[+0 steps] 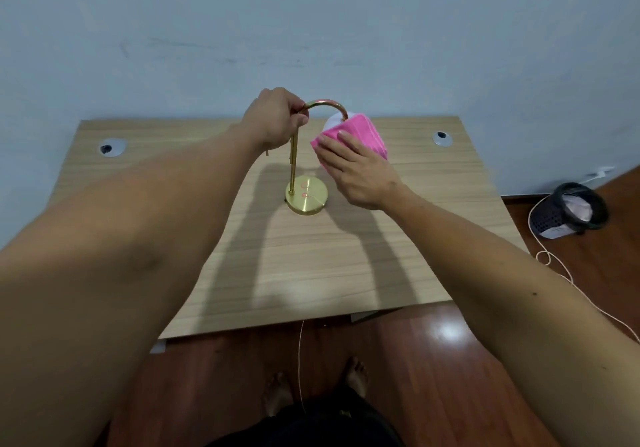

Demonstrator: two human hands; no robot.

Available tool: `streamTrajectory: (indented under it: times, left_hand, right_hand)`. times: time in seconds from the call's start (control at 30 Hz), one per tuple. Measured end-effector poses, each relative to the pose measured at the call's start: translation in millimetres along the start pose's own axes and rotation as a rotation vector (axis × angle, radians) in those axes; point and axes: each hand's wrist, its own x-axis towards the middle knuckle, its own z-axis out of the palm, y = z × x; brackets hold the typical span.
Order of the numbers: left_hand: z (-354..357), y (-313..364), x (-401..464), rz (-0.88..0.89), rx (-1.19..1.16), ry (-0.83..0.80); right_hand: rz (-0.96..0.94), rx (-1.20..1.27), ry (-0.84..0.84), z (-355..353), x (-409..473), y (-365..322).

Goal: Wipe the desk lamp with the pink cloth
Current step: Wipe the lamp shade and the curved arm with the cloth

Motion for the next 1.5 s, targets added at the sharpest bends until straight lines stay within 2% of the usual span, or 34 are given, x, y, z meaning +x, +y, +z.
streamTrajectory:
  times: [0.23,0.37,0.43,0.5,0.57,0.63,0.7,0.77,0.9,1.07,1.2,1.3,1.5]
  left_hand:
    - [-1.1,3.6,-2.6,-0.032,-0.016,-0.007]
    - [-1.7,3.5,-3.8,-0.04,-0.021,-0.001]
    - [-0.1,3.8,-3.9,-0.039,-0.023,0.006]
    - [1.1,4.1,-3.5,-0.04,-0.024,0.013]
    - [2.1,4.7,-3.0,-0.041,-0.025,0.013]
    - [2.2,4.9,-3.1,-0.039,-0.022,0.01]
    - [2.5,5.0,-3.0,-0.04,-0.024,0.014]
    - [2.9,4.8,-2.7,-0.042,-0.023,0.016]
    - [2.8,3.8,-2.2,-0.038,-0.023,0.024]
    - [3.6,2.1,-1.8,-0.037,-0.029,0.026]
    - [3.5,1.6,-1.3,-0.029,-0.033,0.027]
    - [2.4,1.2,-1.4,-0.03,-0.034,0.021]
    - [2.3,-0.1,0.9,-0.024,-0.047,0.016]
  right_hand:
    - [-0.069,0.008,-0.017,11.2,-42.7,12.8]
    - [0.058,0.11,-0.061,17.6,-82.0,24.0]
    - [0.335,0.297,-0.163,18.1,-97.0,26.8]
    - [0.827,0.637,-0.262,9.8,-94.7,26.1]
    - [1.323,1.016,-0.261,11.1,-82.8,28.8]
    - [1.582,1.292,-0.174,20.7,-70.9,29.8]
    - [1.702,1.479,-0.042,24.2,-55.3,28.0]
    - [1.697,1.59,0.113,14.6,-33.5,22.8]
    - [1.518,1.605,0.396,-11.4,16.3,-3.8]
    - [1.495,1.398,0.587,-31.4,49.1,-72.7]
    - [1.582,1.456,0.558,-37.6,66.4,-112.1]
    - [1.574,1.514,0.541,-43.8,75.4,-129.4]
    - [1.697,1.487,0.713,-40.1,75.6,-94.7]
